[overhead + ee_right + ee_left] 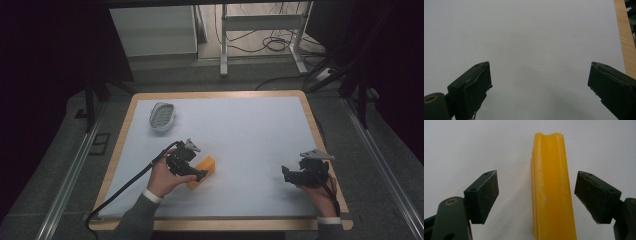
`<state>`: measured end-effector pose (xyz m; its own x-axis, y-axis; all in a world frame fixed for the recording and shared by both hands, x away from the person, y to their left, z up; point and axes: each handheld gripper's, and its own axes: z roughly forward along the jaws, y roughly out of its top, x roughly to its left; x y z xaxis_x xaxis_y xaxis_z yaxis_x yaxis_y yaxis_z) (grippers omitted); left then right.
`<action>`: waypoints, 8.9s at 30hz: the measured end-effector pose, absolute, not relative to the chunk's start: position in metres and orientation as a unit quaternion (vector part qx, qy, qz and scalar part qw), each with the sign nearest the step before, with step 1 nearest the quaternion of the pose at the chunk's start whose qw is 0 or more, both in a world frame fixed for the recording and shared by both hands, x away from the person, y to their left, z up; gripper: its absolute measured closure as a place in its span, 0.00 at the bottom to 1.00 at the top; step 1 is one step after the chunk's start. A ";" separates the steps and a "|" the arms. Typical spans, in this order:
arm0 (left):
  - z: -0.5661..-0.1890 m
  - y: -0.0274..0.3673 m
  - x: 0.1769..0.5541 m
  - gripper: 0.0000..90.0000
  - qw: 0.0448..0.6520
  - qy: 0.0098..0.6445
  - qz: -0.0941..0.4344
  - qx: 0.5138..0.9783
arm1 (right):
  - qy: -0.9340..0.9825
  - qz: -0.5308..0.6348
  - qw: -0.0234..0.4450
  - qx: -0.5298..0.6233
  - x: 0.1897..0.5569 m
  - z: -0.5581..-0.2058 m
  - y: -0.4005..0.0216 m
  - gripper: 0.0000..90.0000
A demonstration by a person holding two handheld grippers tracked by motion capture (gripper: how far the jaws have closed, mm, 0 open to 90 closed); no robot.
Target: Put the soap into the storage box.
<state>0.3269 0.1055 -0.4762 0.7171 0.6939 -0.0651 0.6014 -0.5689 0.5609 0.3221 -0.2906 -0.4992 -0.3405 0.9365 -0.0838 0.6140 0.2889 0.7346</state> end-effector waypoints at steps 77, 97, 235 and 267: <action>-0.459 0.130 0.349 0.68 0.314 0.400 0.052 0.859 | 0.753 0.312 0.267 0.514 0.322 -0.497 -0.294 0.05; -0.448 0.147 0.360 0.68 0.326 0.419 0.065 0.845 | 0.751 0.312 0.269 0.516 0.322 -0.496 -0.295 0.05; -0.426 0.243 0.494 0.68 0.323 0.568 0.099 0.750 | 0.733 0.315 0.288 0.530 0.321 -0.495 -0.304 0.05; -0.464 0.249 0.528 0.68 0.296 0.625 0.100 0.715 | 0.736 0.308 0.281 0.534 0.324 -0.501 -0.306 0.05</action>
